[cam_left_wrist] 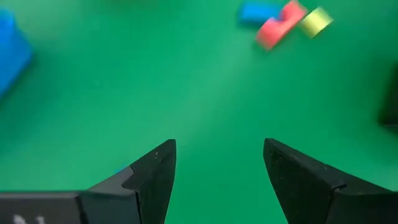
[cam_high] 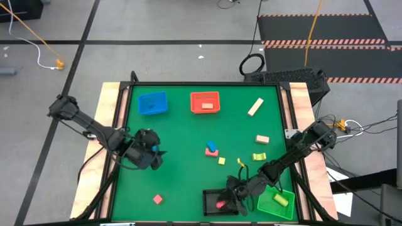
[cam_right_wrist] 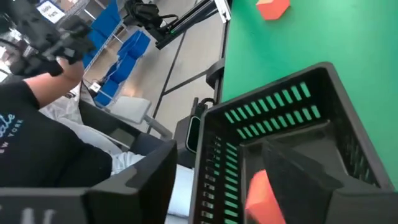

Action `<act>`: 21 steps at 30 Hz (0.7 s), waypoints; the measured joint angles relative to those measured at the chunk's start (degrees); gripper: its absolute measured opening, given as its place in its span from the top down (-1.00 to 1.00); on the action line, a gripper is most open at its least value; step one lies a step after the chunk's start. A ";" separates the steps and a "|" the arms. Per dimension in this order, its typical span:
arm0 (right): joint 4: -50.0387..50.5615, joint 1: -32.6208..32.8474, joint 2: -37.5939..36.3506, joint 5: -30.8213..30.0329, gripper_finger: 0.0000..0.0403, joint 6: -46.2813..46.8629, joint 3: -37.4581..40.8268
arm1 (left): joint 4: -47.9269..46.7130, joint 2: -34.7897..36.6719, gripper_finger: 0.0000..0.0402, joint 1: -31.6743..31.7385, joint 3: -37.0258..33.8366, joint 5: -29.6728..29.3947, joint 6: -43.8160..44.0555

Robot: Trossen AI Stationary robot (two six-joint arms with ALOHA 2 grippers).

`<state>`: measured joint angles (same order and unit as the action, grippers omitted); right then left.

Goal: Sort & place blocks by color
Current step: Put the left blue block into the blue bin

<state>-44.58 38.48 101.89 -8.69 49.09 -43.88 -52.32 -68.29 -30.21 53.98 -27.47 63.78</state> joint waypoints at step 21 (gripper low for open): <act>1.54 -2.08 -2.21 2.93 -0.40 -8.06 0.00 | -0.44 0.00 -0.20 2.26 -12.52 12.54 -46.65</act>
<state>-43.05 36.40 99.68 -5.76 41.02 -43.88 -52.76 -68.29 -27.95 41.45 -14.94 17.13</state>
